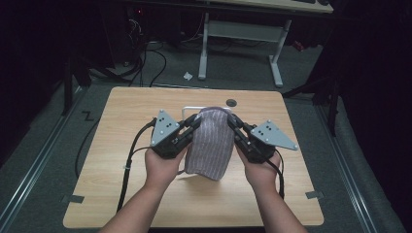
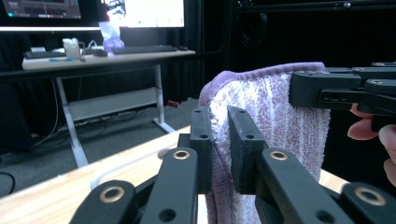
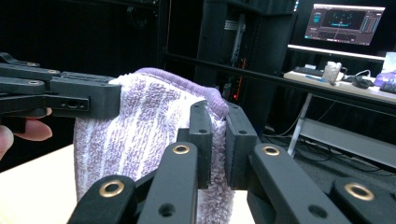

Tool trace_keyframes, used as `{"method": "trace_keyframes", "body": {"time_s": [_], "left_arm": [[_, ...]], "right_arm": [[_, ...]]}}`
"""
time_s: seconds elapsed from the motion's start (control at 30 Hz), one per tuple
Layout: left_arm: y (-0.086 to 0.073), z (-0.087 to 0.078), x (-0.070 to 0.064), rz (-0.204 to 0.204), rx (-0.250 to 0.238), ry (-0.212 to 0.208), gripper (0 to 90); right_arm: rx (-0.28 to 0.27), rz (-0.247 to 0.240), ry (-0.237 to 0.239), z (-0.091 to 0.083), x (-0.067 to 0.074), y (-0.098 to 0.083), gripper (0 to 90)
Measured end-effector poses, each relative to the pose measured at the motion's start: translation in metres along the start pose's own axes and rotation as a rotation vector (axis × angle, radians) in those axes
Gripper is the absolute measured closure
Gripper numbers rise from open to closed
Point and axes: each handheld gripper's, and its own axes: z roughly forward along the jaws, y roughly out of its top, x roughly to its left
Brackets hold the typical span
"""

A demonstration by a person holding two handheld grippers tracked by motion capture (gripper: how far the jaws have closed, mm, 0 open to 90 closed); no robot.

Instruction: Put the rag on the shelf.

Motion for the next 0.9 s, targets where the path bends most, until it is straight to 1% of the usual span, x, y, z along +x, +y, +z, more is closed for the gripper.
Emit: {"method": "trace_keyframes", "body": {"time_s": [0.03,0.1,0.17,0.2,0.3,0.37,0.43,0.53,0.57,0.63,0.67,0.7,0.73,0.77,0.8,0.9], "left_arm": [[0.0,0.0,0.0,0.0,0.0,0.0,81.2],[0.007,0.002,0.004,0.009,-0.007,0.005,81.2],[0.014,0.007,0.008,0.024,-0.017,0.014,81.2],[0.014,0.007,0.008,0.024,-0.017,0.014,81.2],[0.021,0.015,0.014,0.057,-0.024,0.035,81.3],[0.021,0.02,0.018,0.051,-0.016,0.037,81.2],[0.02,0.029,0.023,0.065,0.011,0.044,81.2],[0.018,0.038,0.029,0.074,0.013,0.051,81.2],[0.017,0.042,0.032,0.079,0.017,0.06,81.2],[0.018,0.048,0.036,0.077,0.026,0.07,81.2],[0.019,0.052,0.041,0.073,0.022,0.078,81.2],[0.019,0.052,0.041,0.073,0.022,0.078,81.2],[0.021,0.055,0.046,0.078,0.022,0.086,81.1],[0.022,0.057,0.049,0.074,0.017,0.089,81.2],[0.022,0.057,0.049,0.074,0.017,0.089,81.2],[0.023,0.064,0.059,0.078,0.008,0.106,81.1]], "right_arm": [[0.0,0.0,0.0,0.0,0.0,0.0,83.8],[-0.004,0.003,-0.005,0.001,-0.003,0.005,83.8],[-0.018,0.0,-0.017,0.005,-0.009,0.013,83.8],[-0.018,0.0,-0.017,0.005,-0.009,0.013,83.8],[-0.017,0.004,-0.033,0.014,-0.017,0.019,83.8],[-0.019,0.017,-0.039,0.019,-0.021,0.022,83.8],[-0.02,0.017,-0.052,0.026,-0.027,0.024,83.9],[-0.021,0.023,-0.062,0.034,-0.034,0.025,83.9],[-0.019,0.025,-0.062,0.037,-0.036,0.026,83.9],[-0.014,0.034,-0.064,0.045,-0.039,0.027,83.9],[-0.01,0.042,-0.065,0.054,-0.042,0.028,83.9],[-0.009,0.044,-0.065,0.057,-0.043,0.029,83.9],[-0.008,0.045,-0.064,0.061,-0.045,0.03,83.9],[-0.008,0.047,-0.064,0.065,-0.046,0.031,83.9],[-0.008,0.047,-0.064,0.065,-0.046,0.031,83.9],[-0.005,0.054,-0.06,0.077,-0.05,0.033,83.8]]}}
